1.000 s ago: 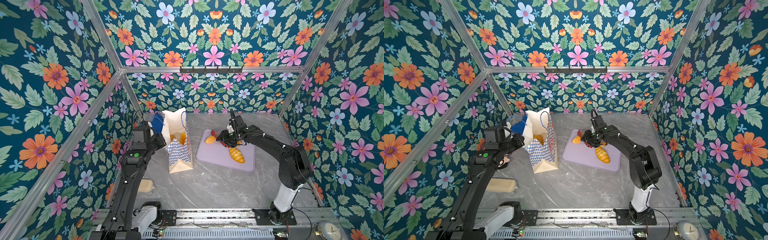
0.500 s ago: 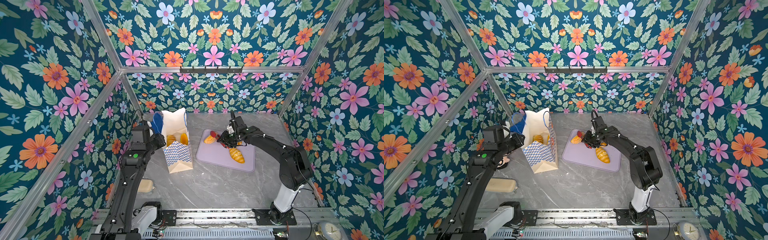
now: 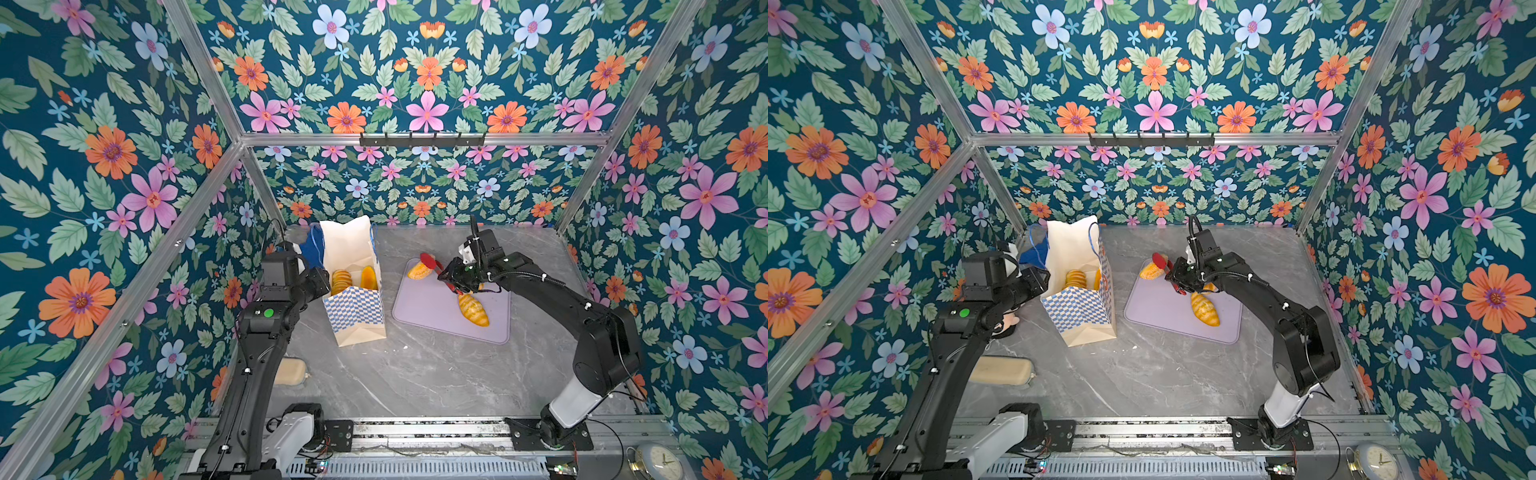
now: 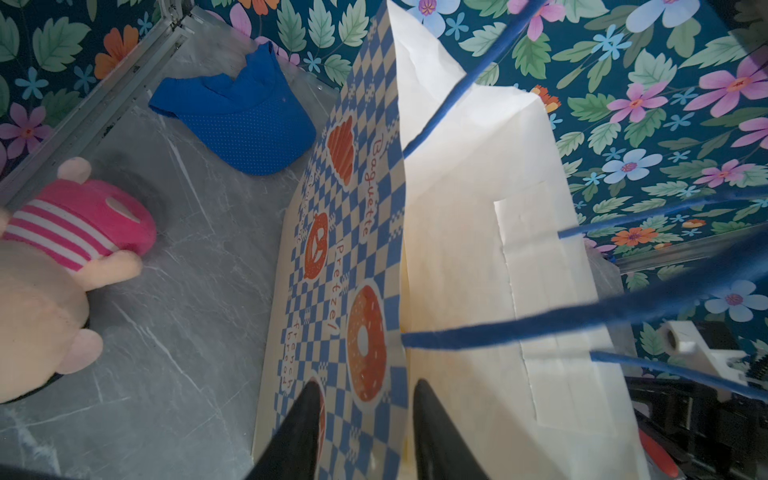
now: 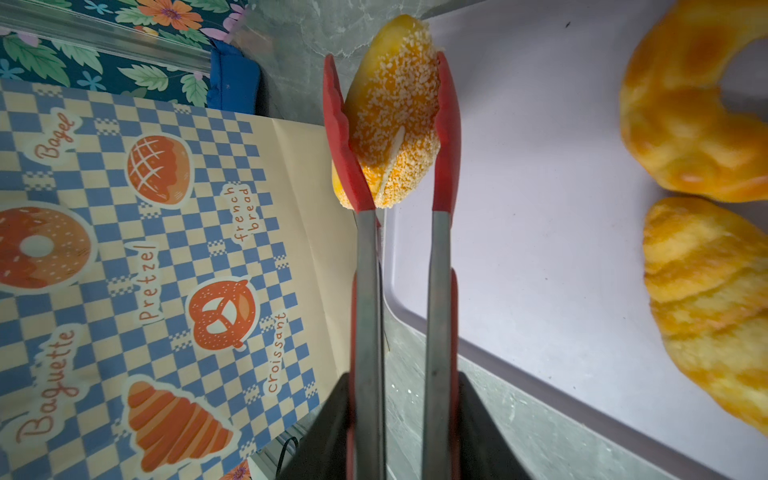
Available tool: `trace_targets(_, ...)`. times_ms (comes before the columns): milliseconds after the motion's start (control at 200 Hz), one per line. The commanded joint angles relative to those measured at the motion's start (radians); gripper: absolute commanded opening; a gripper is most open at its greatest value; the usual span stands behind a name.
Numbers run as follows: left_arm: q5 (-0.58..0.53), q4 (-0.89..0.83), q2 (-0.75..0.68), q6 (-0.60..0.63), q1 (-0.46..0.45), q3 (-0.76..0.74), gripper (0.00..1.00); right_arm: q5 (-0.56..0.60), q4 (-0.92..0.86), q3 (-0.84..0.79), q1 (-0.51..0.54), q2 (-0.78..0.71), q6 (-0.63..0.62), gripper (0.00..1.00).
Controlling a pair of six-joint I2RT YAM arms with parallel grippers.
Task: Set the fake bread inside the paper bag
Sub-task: 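Lift the sugar-coated bun with the right tongs and carry it over the bag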
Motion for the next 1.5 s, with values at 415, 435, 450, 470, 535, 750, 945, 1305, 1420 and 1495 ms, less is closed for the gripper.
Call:
trace_targets(415, -0.055, -0.068, 0.063, 0.064, -0.001, 0.051, 0.30, 0.079, -0.092, 0.072, 0.001, -0.195, -0.070, 0.37)
trace_targets(435, -0.052, -0.065, 0.065, 0.062, -0.001, 0.050, 0.29, 0.083, -0.096, 0.077, 0.001, -0.203, -0.075, 0.36)
trace_targets(450, -0.048, -0.063, 0.065, 0.061, -0.001, 0.049, 0.28, 0.086, -0.101, 0.082, 0.001, -0.208, -0.078, 0.37)
trace_targets(470, -0.046, -0.061, 0.066, 0.062, -0.001, 0.049, 0.26, 0.091, -0.106, 0.089, 0.003, -0.215, -0.082, 0.36)
trace_targets(535, -0.037, -0.054, 0.070, 0.058, -0.001, 0.050, 0.22, 0.112, -0.129, 0.118, 0.011, -0.235, -0.101, 0.36)
trace_targets(750, -0.014, -0.037, 0.062, 0.044, -0.001, 0.048, 0.12, 0.165, -0.183, 0.221, 0.058, -0.265, -0.163, 0.37)
trace_targets(945, -0.003, -0.028, 0.061, 0.039, -0.001, 0.041, 0.05, 0.208, -0.193, 0.322, 0.139, -0.258, -0.224, 0.36)
trace_targets(1305, 0.014, -0.009, 0.065, 0.028, -0.001, 0.032, 0.01, 0.226, -0.149, 0.400, 0.210, -0.244, -0.300, 0.36)
trace_targets(1420, 0.014, -0.009, 0.066, 0.026, -0.001, 0.035, 0.00, 0.227, -0.137, 0.412, 0.222, -0.239, -0.312, 0.35)
trace_targets(1495, 0.014, -0.009, 0.066, 0.025, -0.001, 0.035, 0.01, 0.232, -0.133, 0.421, 0.233, -0.237, -0.323, 0.35)
